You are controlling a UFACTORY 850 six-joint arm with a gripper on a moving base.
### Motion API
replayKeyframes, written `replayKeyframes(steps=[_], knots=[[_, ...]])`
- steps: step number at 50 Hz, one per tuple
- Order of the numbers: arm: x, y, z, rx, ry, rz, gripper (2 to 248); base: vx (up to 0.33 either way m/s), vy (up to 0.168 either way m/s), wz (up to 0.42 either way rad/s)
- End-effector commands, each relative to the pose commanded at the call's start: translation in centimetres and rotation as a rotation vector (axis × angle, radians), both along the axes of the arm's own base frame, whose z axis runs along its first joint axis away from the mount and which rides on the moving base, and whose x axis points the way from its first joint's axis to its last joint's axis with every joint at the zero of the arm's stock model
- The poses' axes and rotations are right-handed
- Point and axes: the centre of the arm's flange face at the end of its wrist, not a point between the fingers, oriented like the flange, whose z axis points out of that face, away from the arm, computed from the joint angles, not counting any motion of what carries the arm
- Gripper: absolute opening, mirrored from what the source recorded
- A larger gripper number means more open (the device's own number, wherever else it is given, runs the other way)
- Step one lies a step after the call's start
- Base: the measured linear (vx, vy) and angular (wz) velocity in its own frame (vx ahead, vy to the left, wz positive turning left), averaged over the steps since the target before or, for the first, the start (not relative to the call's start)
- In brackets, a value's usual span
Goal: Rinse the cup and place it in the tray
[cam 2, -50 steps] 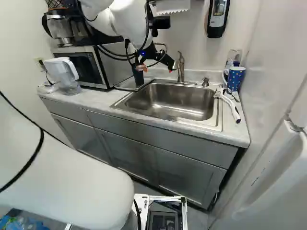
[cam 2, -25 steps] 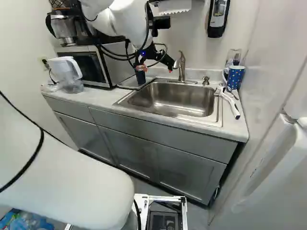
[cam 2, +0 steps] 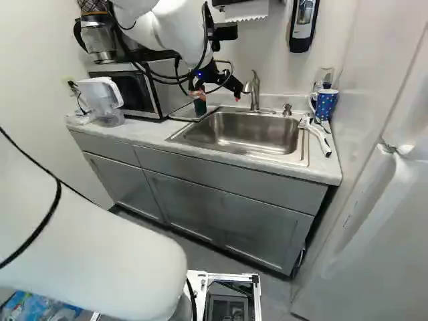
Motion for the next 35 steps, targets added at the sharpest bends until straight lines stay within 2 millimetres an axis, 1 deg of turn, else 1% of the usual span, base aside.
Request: replayKeyframes(steps=[23, 35], knots=[[0.0, 0.0, 0.0, 0.0, 0.0, 0.0, 247, -0.118, 0.03, -0.004], [0.0, 0.0, 0.0, 0.0, 0.0, 0.0, 247, -0.108, 0.005, 0.001]])
